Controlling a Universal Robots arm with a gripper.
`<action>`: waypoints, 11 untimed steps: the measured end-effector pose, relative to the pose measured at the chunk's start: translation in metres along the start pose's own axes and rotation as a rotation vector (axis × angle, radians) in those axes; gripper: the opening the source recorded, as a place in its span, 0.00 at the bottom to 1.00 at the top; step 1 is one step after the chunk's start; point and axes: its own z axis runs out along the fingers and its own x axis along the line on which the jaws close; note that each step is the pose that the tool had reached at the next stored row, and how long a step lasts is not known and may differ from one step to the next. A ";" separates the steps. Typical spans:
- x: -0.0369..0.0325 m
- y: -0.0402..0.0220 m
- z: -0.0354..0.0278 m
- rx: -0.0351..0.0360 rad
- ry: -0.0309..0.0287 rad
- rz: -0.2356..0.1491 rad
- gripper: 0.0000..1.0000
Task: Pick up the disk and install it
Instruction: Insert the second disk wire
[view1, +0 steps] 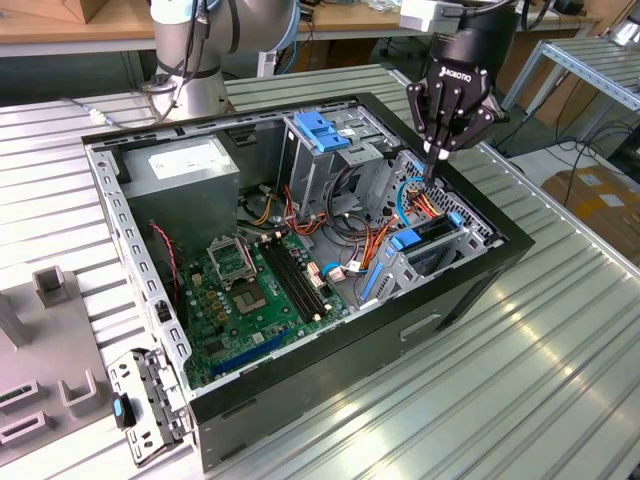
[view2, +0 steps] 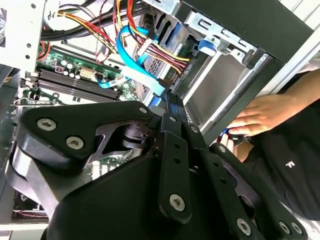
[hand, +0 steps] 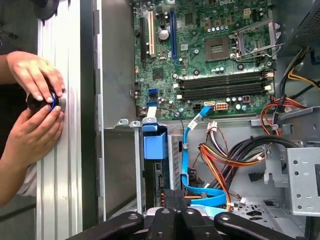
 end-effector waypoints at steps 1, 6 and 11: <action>-0.0011 0.0001 -0.0003 -0.0028 -0.0001 0.004 0.11; -0.0061 -0.0007 -0.0008 -0.0158 0.0017 0.014 0.11; -0.0120 -0.0044 0.0001 -0.0246 0.0152 0.020 0.11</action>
